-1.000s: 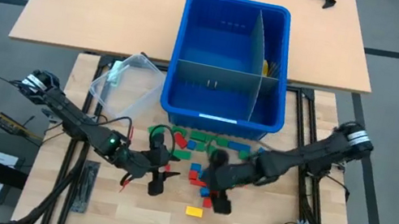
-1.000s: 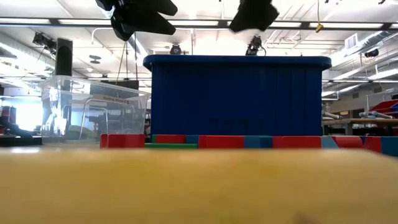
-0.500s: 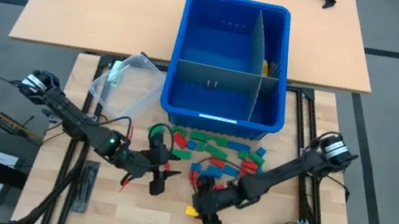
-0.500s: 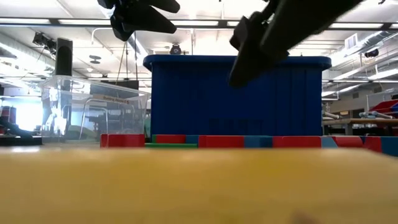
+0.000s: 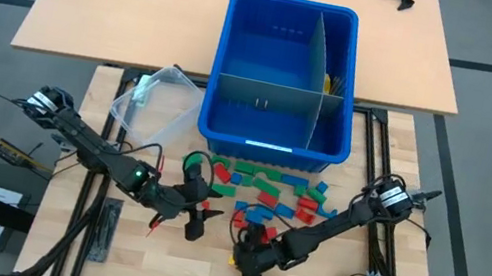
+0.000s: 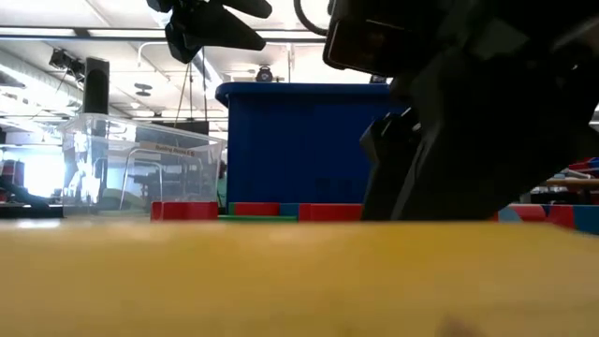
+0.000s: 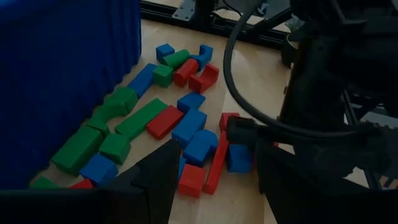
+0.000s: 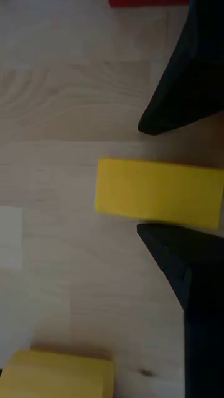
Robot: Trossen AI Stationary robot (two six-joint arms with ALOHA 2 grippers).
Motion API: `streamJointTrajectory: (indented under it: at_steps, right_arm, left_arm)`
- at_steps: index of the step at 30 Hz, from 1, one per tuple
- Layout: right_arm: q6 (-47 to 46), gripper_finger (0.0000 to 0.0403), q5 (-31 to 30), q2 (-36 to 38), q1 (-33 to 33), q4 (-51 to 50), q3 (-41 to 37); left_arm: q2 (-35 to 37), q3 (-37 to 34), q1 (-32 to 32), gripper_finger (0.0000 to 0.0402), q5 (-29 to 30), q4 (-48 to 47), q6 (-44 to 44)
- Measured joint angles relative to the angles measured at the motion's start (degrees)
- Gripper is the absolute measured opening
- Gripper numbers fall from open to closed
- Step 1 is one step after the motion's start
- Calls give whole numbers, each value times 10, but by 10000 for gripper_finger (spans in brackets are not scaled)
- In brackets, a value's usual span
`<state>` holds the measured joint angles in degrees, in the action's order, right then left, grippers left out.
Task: Sort blocks
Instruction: Put the yellow block into the blue bin
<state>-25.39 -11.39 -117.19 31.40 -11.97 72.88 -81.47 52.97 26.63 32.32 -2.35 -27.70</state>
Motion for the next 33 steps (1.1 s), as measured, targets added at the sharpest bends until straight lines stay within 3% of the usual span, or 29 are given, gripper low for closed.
streamJointTrajectory:
  at_steps: [5,10,16,21,26,30,33]
  right_arm:
    - [20,211,-27,-3,2,-4,0]
    - [42,130,-40,-6,2,-9,1]
    - [72,124,-41,25,-1,-25,-2]
    - [108,124,-86,114,-14,-45,-1]
    - [201,124,-201,240,-43,-122,0]
    - [237,124,-305,344,-97,-198,0]
    - [239,124,-343,418,-157,-223,0]
  left_arm:
    - [0,0,0,217,0,2,-1]
    - [0,0,0,217,0,28,0]
    - [0,0,0,217,0,45,34]
    - [0,0,0,217,2,56,37]
    - [0,0,0,217,2,48,44]
    - [0,0,0,217,2,50,36]
    - [0,0,0,217,2,52,35]
